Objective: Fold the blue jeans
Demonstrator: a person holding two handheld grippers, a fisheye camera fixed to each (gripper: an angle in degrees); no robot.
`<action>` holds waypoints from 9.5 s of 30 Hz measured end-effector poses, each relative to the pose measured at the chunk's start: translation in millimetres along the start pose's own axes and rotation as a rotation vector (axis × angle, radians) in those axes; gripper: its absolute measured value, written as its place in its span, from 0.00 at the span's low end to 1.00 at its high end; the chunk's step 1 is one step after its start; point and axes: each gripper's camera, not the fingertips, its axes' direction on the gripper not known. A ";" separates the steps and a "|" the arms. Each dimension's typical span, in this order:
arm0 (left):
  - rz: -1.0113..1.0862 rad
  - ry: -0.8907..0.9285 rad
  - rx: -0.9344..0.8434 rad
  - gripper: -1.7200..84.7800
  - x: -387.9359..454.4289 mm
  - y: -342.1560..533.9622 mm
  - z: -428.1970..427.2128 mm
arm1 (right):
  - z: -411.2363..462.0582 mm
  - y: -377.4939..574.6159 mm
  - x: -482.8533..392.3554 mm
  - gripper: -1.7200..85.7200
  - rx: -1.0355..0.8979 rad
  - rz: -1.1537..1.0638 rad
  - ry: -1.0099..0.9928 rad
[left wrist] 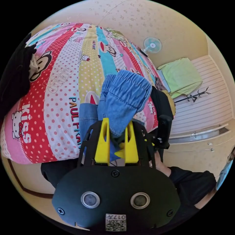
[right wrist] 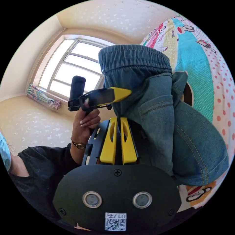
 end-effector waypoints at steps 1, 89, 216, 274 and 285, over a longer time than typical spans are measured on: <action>-0.006 0.043 0.046 0.07 -6.1 11.9 -1.1 | -0.1 2.7 -1.2 0.06 -0.029 -0.016 0.004; 0.873 0.490 0.601 0.08 574.7 145.4 -284.0 | 191.9 135.2 -624.2 0.07 0.166 -1.045 0.419; 1.550 1.197 0.459 0.07 601.6 136.4 -273.3 | 195.9 69.3 -579.7 0.11 0.500 -1.419 -0.205; 0.387 0.976 0.661 0.22 199.1 -15.1 -133.0 | -0.4 -171.3 -324.1 0.05 0.710 -0.509 -0.947; 0.488 0.776 1.096 0.28 213.4 94.5 -206.9 | 13.2 -142.6 -373.4 0.05 0.666 -0.618 -0.776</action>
